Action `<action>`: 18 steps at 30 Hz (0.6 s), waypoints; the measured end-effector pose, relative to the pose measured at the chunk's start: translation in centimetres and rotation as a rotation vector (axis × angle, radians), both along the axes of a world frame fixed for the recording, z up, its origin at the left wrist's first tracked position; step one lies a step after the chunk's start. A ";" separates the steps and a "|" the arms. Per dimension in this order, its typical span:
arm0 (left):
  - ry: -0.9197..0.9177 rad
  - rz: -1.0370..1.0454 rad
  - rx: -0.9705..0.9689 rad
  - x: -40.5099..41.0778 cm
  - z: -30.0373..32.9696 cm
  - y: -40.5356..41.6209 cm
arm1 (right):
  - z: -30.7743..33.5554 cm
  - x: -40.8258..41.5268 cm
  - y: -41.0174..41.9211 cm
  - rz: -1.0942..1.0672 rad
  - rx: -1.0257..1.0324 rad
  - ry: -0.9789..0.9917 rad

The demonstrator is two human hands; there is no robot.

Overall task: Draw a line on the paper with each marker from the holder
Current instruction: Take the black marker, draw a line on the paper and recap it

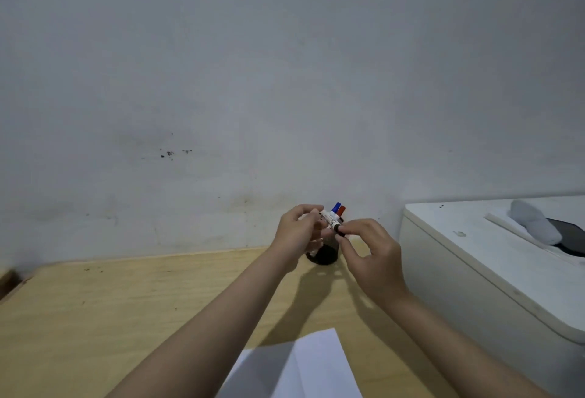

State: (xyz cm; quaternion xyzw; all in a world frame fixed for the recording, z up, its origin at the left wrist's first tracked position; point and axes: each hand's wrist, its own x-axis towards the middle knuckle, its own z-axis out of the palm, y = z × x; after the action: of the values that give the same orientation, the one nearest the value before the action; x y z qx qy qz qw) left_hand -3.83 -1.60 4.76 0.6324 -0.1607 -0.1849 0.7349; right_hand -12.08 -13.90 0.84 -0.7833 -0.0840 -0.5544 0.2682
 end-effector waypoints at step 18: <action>-0.466 0.005 0.057 -4.0 1.9 7.4 | 3.6 -0.9 5.9 0.185 0.604 0.333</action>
State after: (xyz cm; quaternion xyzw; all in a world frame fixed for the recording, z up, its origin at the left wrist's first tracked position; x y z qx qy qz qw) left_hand -7.80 5.77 6.69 0.6789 -0.3191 -0.0365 0.6602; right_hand -12.99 -8.03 4.47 -0.7376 0.0581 -0.3922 0.5465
